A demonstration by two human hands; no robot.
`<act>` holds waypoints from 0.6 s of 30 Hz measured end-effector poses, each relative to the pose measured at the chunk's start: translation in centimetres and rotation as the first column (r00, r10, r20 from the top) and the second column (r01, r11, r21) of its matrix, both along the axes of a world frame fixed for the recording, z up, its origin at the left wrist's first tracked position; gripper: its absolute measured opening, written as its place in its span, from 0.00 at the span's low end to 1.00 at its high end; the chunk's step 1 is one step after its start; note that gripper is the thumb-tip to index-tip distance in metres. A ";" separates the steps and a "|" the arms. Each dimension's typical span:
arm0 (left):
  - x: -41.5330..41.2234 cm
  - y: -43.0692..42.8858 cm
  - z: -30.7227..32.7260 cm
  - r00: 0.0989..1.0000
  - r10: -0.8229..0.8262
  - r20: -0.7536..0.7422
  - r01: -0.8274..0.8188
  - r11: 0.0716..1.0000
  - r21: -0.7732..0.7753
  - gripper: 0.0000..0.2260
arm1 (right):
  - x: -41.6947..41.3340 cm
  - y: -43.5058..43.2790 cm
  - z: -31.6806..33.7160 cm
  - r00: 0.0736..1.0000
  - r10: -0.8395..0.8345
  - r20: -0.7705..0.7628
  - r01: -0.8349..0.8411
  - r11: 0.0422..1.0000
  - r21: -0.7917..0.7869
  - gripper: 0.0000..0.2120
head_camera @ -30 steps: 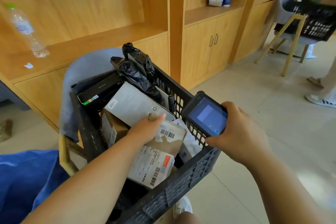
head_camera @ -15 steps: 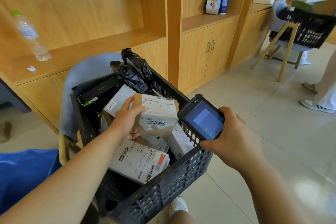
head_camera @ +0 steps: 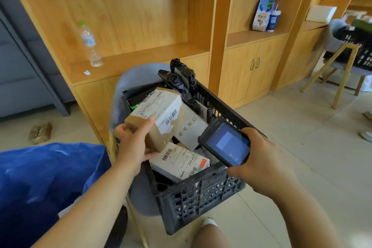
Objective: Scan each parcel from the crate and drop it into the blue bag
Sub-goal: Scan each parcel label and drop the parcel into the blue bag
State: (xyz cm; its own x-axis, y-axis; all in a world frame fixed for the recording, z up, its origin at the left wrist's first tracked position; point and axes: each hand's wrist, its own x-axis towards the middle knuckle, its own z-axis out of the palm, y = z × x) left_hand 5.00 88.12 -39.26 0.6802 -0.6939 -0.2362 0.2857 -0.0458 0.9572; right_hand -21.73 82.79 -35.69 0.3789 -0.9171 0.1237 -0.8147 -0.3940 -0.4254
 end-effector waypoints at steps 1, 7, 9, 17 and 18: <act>0.1 0.3 0.2 1.000 0.006 0.007 -0.006 1.000 0.006 0.35 | 0.2 0.3 0.2 1.000 0.018 -0.010 -0.018 1.000 0.004 0.39; 0.6 1.5 0.7 0.998 0.048 0.036 -0.047 0.999 -0.020 0.39 | 1.0 1.2 1.2 0.992 0.118 -0.045 -0.115 0.992 0.060 0.38; 0.7 1.7 0.6 0.997 0.052 0.054 -0.050 0.998 -0.035 0.36 | 1.0 1.3 1.4 0.991 0.120 -0.053 -0.117 0.992 0.054 0.38; 1.1 2.2 0.9 0.990 0.114 0.084 -0.107 0.990 -0.087 0.32 | 1.0 1.8 1.8 0.992 0.103 -0.073 -0.101 0.994 0.032 0.40; 1.1 2.4 1.1 0.987 0.128 0.096 -0.117 0.986 -0.117 0.32 | 1.2 1.8 1.8 0.994 0.096 -0.058 -0.094 0.995 0.032 0.39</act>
State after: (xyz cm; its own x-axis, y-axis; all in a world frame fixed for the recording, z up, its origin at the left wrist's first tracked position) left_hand 6.10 90.56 -38.13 0.7782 -0.6220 -0.0869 0.1826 0.0917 0.9789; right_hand -20.54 84.62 -33.90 0.4702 -0.8796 0.0720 -0.7984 -0.4587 -0.3901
